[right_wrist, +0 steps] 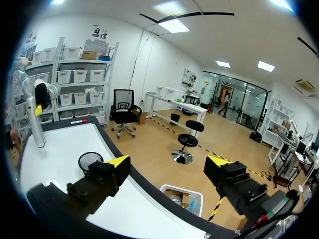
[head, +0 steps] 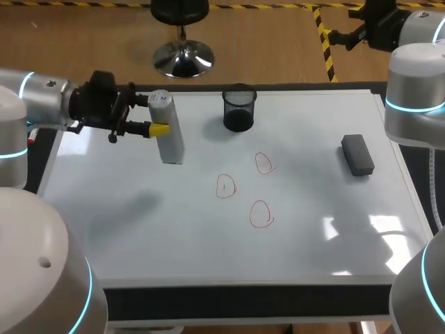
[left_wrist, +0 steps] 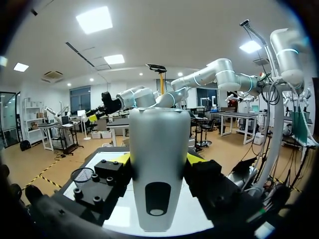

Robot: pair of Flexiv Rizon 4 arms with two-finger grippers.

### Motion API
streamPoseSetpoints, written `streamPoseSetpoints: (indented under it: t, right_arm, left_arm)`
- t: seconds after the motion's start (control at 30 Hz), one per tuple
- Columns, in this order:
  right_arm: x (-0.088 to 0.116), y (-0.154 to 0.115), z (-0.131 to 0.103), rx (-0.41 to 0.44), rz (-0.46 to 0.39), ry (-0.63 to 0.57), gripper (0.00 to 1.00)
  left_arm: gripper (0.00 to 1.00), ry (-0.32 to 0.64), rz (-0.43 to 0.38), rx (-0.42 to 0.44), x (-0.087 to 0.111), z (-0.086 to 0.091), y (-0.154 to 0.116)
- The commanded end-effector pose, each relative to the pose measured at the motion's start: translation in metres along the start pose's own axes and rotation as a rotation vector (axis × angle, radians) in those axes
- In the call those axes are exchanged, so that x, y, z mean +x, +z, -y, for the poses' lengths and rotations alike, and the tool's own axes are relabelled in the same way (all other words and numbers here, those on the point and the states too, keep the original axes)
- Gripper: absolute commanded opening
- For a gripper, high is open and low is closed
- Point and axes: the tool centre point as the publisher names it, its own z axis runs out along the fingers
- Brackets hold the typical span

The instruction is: Pick up the inspection probe, press it on each red-marked spot on the whiteboard one by one, put down the probe, pick up the eraser, and wipe off all the red marks.

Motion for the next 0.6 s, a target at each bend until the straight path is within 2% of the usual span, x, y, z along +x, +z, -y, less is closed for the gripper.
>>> streamPoseSetpoints:
  t: [0.03, 0.6]
  right_arm:
    - [0.000, 0.000, 0.000, 0.000, 0.000, 0.000, 1.00]
    - [0.000, 0.000, 0.000, 0.000, 0.000, 0.000, 1.00]
  left_arm:
    - [0.00, 0.013, 0.000, 0.002, 0.002, -0.004, 0.015]
    - [0.00, -0.024, -0.077, 0.026, 0.018, -0.018, 0.058]
